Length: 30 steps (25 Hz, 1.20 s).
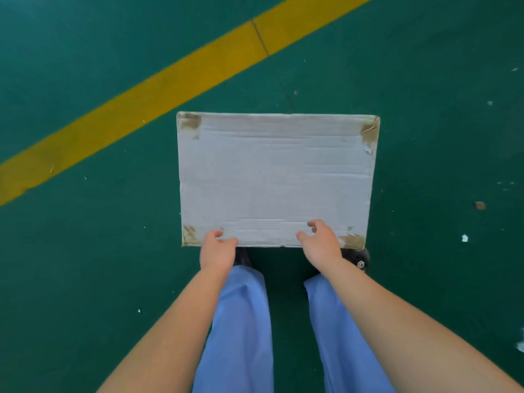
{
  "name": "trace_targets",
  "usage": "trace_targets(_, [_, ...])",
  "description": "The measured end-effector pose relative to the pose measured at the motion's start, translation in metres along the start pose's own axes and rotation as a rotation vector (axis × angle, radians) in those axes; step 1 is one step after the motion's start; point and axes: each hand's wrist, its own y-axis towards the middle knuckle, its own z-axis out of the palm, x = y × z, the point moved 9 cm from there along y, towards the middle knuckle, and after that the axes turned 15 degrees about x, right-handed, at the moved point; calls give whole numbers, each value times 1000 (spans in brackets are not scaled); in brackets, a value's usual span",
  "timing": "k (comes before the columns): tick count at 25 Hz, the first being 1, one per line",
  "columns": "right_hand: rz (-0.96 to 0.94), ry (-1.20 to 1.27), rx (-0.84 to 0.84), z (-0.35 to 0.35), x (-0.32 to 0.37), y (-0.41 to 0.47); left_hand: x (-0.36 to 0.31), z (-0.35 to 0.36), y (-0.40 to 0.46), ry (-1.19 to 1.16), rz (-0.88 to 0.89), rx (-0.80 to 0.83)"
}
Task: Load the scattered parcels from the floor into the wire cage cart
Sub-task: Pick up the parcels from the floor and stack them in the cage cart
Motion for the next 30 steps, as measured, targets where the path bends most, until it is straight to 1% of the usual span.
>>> trace_targets(1, [4,-78,24,19,-5,6,16,11,9,-8,-33,30])
trace_targets(2, [-10,-218,20,34,-4,9,31,24,17,-7,-67,74])
trace_targets(4, [-139,-568,-96,51,11,13,52,45,29,28,-102,149])
trace_targets(6, [-249,-825,-199,59,25,27,61,57,41,81,-101,173])
trace_targets(8, [-245,-980,-262,54,30,48,62,62,53,132,-87,173])
trace_targets(10, [-246,-1060,-290,47,36,54,60,60,61,227,-65,169])
trace_targets(11, [-255,-1118,-284,47,38,54,59,60,62,283,-54,171])
trace_targets(12, [-258,-1159,-228,49,38,54,57,60,60,338,-47,179])
trace_targets(13, [-267,-1186,-163,51,37,53,53,61,57,381,-34,187])
trace_targets(14, [-274,-1198,-133,48,39,50,49,61,53,406,-22,194])
trace_targets(18, [-276,-1177,-96,23,61,31,24,52,30,453,23,182])
trace_targets(19, [-275,-1182,-88,15,69,24,18,50,23,492,23,183])
trace_targets(21, [-276,-1187,-67,-3,87,11,-4,47,3,671,38,155])
trace_targets(22, [-271,-1196,-48,-14,97,5,-21,45,-8,779,89,109])
trace_targets(24, [-246,-1214,19,-34,115,-4,-62,41,-34,944,276,-33])
trace_targets(25, [-230,-1200,47,-46,125,-6,-83,39,-49,1016,422,-139])
trace_targets(27, [-214,-1128,90,-71,145,-12,-116,33,-74,1122,777,-375])
trace_targets(28, [-226,-1072,97,-84,157,-16,-126,29,-82,1179,894,-473])
trace_targets(29, [-252,-998,85,-96,167,-22,-133,26,-84,1262,918,-510])
trace_targets(30, [-291,-887,44,-112,178,-28,-140,23,-80,1359,868,-500])
